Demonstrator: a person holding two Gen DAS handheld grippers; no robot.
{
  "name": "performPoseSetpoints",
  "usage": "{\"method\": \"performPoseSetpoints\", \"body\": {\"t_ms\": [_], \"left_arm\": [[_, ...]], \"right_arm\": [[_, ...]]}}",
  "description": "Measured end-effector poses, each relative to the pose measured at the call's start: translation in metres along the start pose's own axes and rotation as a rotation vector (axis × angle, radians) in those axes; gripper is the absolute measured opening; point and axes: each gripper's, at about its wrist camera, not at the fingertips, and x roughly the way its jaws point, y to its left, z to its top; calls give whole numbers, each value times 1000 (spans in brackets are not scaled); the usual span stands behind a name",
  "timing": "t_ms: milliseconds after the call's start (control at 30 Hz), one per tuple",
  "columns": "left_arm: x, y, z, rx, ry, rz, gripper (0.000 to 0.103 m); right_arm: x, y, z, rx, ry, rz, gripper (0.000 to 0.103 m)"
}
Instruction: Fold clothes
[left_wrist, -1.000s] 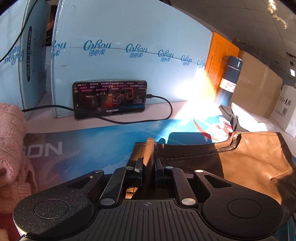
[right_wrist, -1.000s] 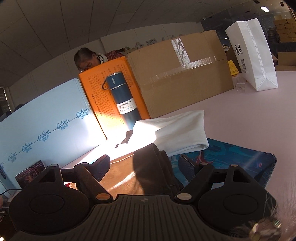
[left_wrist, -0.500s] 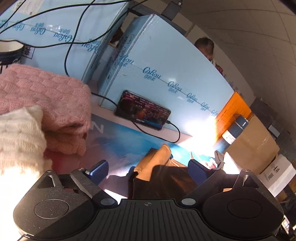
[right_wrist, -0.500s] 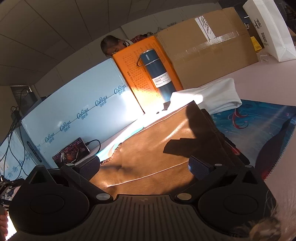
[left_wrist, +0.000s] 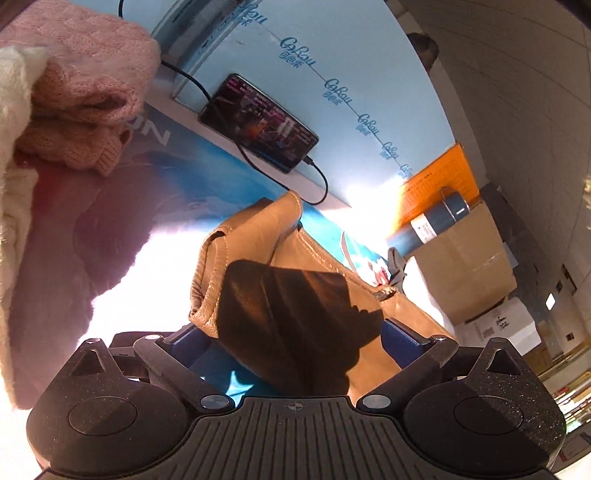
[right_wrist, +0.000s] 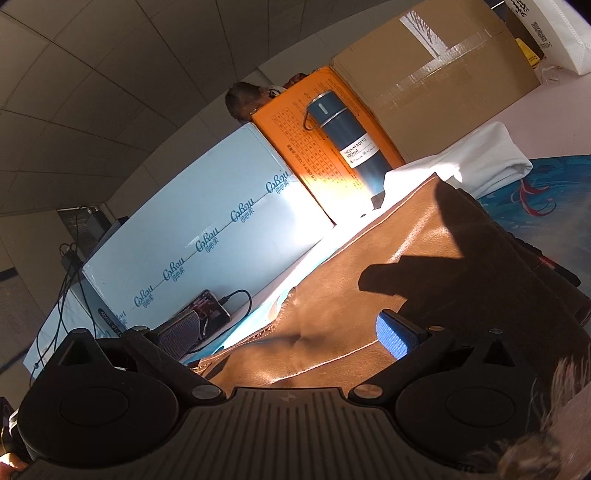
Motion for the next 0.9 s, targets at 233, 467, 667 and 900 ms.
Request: {"method": "performPoseSetpoints", "body": {"t_ms": [233, 467, 667, 900], "left_arm": [[29, -15, -2, 80, -88, 10, 98], [25, 15, 1, 9, -91, -17, 13], [-11, -3, 2, 225, -211, 46, 6], [-45, -3, 20, 307, -378, 300, 6]], "right_arm": [[1, -2, -1, 5, 4, 14, 103], [1, -2, -2, 12, 2, 27, 103], [2, 0, 4, 59, 42, 54, 103], [18, 12, 14, 211, 172, 212, 103]]}}
